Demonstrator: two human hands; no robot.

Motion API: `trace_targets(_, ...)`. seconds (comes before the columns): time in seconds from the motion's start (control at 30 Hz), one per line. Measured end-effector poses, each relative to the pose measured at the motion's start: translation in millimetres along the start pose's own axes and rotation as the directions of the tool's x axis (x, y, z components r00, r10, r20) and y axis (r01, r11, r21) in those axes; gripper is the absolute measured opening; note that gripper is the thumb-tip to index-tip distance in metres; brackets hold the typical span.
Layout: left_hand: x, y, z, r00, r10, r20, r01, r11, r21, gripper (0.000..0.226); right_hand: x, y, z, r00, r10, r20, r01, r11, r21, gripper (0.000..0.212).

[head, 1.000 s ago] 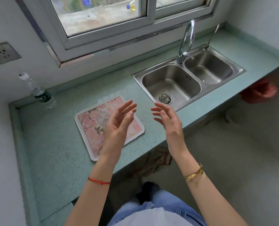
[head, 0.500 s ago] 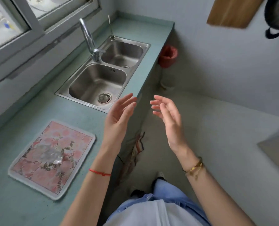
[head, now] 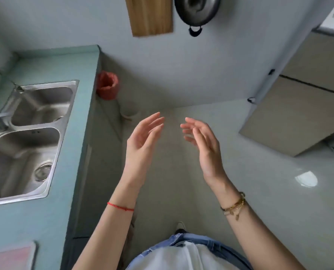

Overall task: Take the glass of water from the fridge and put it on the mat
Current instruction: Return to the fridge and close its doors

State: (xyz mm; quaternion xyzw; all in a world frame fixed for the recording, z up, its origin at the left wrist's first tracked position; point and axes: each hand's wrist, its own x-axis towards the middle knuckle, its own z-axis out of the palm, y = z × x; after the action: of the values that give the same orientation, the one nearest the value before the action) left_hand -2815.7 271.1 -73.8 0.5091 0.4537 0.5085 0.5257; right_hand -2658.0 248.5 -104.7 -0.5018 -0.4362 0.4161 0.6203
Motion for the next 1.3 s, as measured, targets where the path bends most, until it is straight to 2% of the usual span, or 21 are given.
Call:
trace_targets(0.3,54,-15,138,0.952,-0.037,0.304,0.054,0.997,-0.048,0.032,36,-15,-125,0.949,-0.067,-0.308,0.051,0.997,-0.059,0.028)
trace_targets(0.47,82,-20,196,0.898,-0.07,0.434,0.096,0.995,-0.038,0.031,50,-20,-171,0.884,-0.097,-0.458,0.061,0.994,-0.092,0.028)
trace_targets(0.63,122,-26,252,0.845,-0.082,0.529,0.116,0.993,-0.032,0.031,79,-20,-211,0.829,-0.141,-0.542,0.08,0.988,-0.135,0.027)
trace_targets(0.83,181,-26,326,0.764,-0.068,0.641,0.117,0.993,-0.033,0.03,135,-22,-258,0.715,-0.184,-0.674,0.099,0.982,-0.163,0.033)
trace_targets(1.1,228,-32,434,0.599,-0.04,0.8,0.119,0.992,-0.039,0.031,172,-32,-325,0.537,-0.246,-0.807,0.086,0.968,-0.238,0.032)
trace_targets(1.3,215,-35,520,0.419,-0.012,0.908,0.124,0.991,-0.044,0.03,168,-38,-389,0.404,-0.276,-0.872,0.07,0.96,-0.271,0.026)
